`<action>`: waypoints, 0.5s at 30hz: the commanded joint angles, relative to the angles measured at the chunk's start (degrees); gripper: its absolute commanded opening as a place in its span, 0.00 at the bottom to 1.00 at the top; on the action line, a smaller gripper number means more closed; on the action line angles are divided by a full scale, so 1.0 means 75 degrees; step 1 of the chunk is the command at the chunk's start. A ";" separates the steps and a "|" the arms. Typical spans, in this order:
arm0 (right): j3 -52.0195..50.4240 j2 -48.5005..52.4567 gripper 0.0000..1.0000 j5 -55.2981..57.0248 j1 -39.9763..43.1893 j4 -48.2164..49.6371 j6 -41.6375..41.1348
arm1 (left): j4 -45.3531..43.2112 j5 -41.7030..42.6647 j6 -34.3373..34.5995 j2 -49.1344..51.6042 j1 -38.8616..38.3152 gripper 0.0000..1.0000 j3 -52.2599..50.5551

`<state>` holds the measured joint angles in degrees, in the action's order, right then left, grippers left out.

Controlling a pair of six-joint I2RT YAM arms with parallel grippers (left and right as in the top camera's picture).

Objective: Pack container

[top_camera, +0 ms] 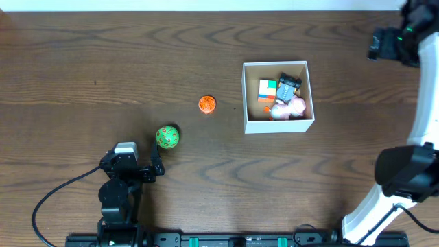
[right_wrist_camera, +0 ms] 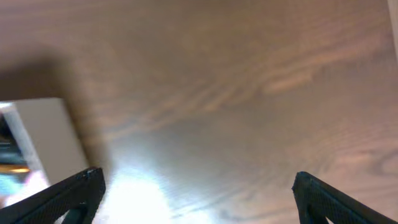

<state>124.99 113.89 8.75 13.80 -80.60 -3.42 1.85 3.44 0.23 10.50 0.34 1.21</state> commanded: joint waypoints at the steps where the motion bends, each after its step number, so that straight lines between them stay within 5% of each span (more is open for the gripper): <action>1: -0.0667 0.0082 0.99 -0.0848 0.0527 0.0306 0.0469 | 0.0265 -0.0009 0.0067 -0.0012 0.0038 0.98 -0.0131; 15: -0.2920 0.0082 0.99 -0.1545 0.1180 0.2681 0.0434 | 0.0265 -0.0009 0.0067 -0.0012 0.0038 0.98 -0.0131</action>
<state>106.15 114.15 -1.78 22.44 -62.30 -0.93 1.85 3.44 0.23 10.50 0.34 1.21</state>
